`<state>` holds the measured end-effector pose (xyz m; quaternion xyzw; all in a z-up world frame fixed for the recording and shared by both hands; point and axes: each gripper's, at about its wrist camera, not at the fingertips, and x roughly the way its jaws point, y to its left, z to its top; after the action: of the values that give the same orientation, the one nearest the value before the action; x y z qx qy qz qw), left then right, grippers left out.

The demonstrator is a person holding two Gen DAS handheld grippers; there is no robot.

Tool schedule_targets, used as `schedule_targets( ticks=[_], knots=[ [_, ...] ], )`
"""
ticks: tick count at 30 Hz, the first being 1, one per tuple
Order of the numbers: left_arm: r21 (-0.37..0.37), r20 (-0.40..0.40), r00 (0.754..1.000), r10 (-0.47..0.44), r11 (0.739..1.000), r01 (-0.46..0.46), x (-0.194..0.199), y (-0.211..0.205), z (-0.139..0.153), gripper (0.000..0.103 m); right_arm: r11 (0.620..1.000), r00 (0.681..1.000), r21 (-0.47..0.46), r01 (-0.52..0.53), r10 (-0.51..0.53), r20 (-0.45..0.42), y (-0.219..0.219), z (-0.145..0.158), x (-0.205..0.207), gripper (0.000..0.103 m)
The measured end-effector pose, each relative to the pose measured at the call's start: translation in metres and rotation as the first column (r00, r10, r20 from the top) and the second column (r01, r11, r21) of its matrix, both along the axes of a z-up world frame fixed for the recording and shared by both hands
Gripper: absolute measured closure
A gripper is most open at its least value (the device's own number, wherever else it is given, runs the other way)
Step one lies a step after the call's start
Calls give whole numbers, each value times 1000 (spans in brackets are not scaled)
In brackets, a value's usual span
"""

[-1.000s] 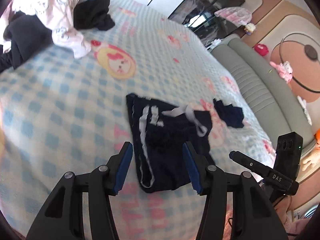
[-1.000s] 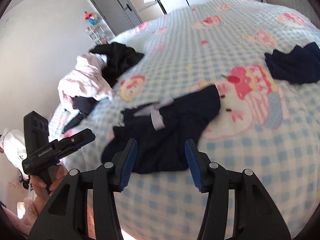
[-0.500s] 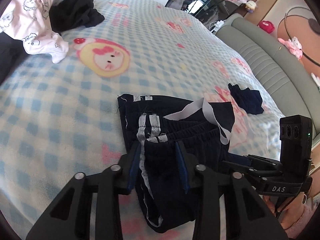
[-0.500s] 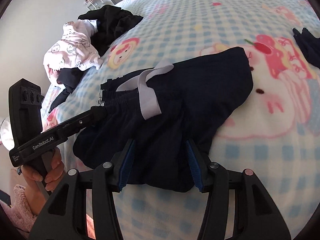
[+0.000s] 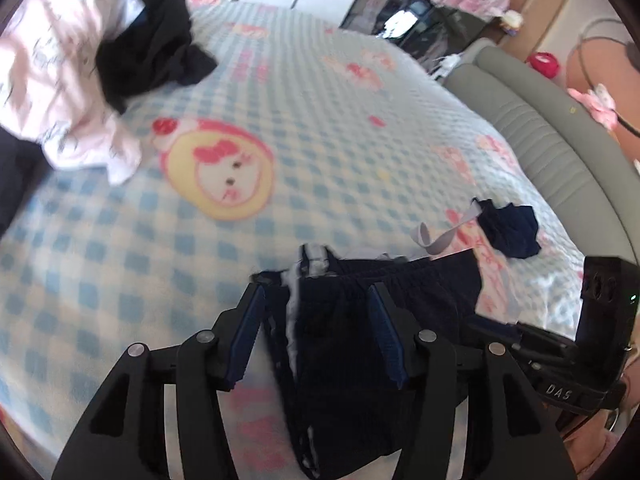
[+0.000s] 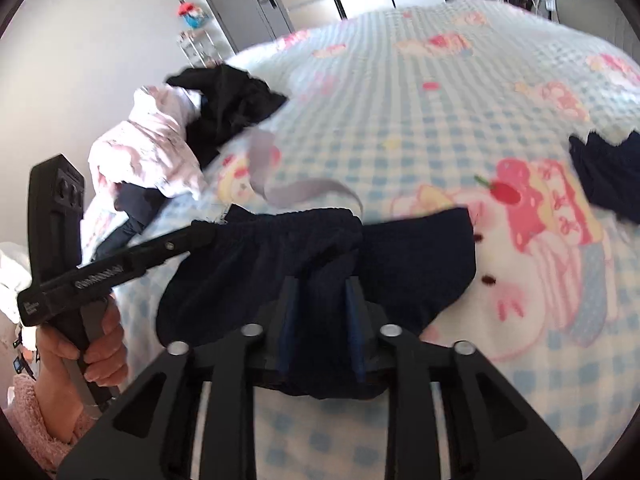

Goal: Fold clothes

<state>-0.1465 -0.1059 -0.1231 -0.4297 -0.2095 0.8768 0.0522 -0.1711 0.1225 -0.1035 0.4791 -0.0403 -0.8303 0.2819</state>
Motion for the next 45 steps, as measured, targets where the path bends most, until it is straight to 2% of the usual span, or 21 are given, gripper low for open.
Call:
schedule_targets(
  ticks=[2,3,5,6,11,12,14,15,16,19,22,25,26,28,30,32,33,35,38,42,45],
  knots=[
    [39,-48,999,25,999,-24,26,-9,7,47,1000,994,-4,-17,17,104,6,-17,-4,66],
    [62,-69,997,27,998,-23,39,-12,10,42,1000,997,-27,-8,10,76,14,-12,3,65],
    [122,-46,998,37,992,-31,55,-17,5,37,998,998,-58,9,-6,56,27,-5,16,53],
    [158,-23,1000,20,987,-16,57,-16,-3,37,997,997,-77,22,-16,76,30,-10,18,42],
    [68,117,992,-50,997,43,37,12,-38,39,993,988,-102,64,-48,149,31,-41,16,38],
    [53,141,988,-61,997,54,34,17,-43,48,993,989,-98,59,-45,139,28,-47,15,40],
    [64,112,992,-61,996,54,39,18,-36,65,996,989,-56,76,-68,134,23,-50,12,58],
    [70,97,993,-61,996,54,42,18,-33,79,996,990,-57,70,-63,125,22,-43,13,72],
    [80,77,995,-65,995,59,46,18,-27,83,996,992,-57,64,-57,112,22,-36,14,82],
    [51,54,995,-80,996,78,58,24,-11,88,999,999,-46,29,-28,31,26,-8,31,91],
    [35,52,993,-102,994,100,82,35,3,88,998,1000,-52,26,-25,18,36,6,56,92],
    [86,47,992,-114,990,110,113,40,2,88,999,1000,-32,25,-25,-1,46,17,87,92],
    [110,57,991,-119,987,113,122,41,-2,88,999,999,-13,37,-37,-8,51,14,98,92],
    [78,104,989,-108,992,100,126,44,-14,85,997,997,18,71,-72,23,58,0,112,91],
    [53,142,987,-81,996,74,126,41,-21,81,993,987,20,114,-115,110,71,-19,117,90],
    [108,59,997,-48,993,41,134,31,-10,75,991,983,-13,131,-129,128,79,-19,123,86],
    [131,6,999,-35,991,34,137,27,-2,63,991,987,-30,129,-126,99,80,-10,125,86],
    [104,-38,997,-67,992,71,136,32,7,58,991,993,-48,121,-120,15,78,11,130,85],
    [61,30,994,-109,992,107,127,50,-6,58,996,996,-24,85,-86,-30,63,17,131,79],
    [-4,139,986,-91,996,93,130,59,-27,58,992,993,57,114,-116,33,61,-13,130,79],
    [26,116,993,-19,1000,16,142,37,-24,57,984,985,82,161,-166,54,71,-22,131,78]
  ],
)
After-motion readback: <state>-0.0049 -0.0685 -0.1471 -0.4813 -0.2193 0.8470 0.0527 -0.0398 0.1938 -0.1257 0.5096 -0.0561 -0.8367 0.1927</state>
